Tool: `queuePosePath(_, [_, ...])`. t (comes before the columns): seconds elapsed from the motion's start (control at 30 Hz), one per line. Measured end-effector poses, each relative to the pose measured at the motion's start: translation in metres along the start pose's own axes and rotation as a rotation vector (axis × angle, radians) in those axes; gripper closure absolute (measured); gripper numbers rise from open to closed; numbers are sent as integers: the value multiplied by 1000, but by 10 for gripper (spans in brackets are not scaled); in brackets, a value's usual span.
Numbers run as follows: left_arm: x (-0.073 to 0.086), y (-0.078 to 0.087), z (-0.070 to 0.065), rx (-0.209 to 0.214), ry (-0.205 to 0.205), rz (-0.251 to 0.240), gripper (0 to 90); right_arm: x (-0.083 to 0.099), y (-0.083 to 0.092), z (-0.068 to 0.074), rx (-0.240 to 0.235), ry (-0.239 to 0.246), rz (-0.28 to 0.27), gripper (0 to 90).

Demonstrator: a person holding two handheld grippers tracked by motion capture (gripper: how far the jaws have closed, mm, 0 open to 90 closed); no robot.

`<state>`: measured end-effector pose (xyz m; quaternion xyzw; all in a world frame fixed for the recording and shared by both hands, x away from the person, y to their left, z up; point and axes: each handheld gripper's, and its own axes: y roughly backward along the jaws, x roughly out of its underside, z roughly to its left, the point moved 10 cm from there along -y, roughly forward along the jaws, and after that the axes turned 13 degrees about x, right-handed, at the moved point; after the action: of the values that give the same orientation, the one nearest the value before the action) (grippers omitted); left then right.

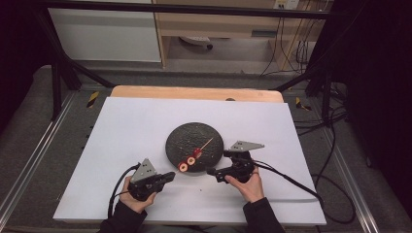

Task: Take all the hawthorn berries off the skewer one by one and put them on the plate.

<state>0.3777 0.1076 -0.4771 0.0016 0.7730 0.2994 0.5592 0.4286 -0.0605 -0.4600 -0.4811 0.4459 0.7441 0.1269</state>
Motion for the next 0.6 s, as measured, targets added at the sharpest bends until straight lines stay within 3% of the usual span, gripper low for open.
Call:
queuePosePath(0.2, [0,-1,-3,6,-7,1,884,-9,-13,5,-29,-63,10,115])
queuePosePath(0.37, [0,-2,-4,9,-15,6,884,-16,-18,6,-59,-122,-16,222])
queuePosePath(0.6, [-1,-5,-9,16,-26,4,884,-22,-21,6,-90,-167,-39,354])
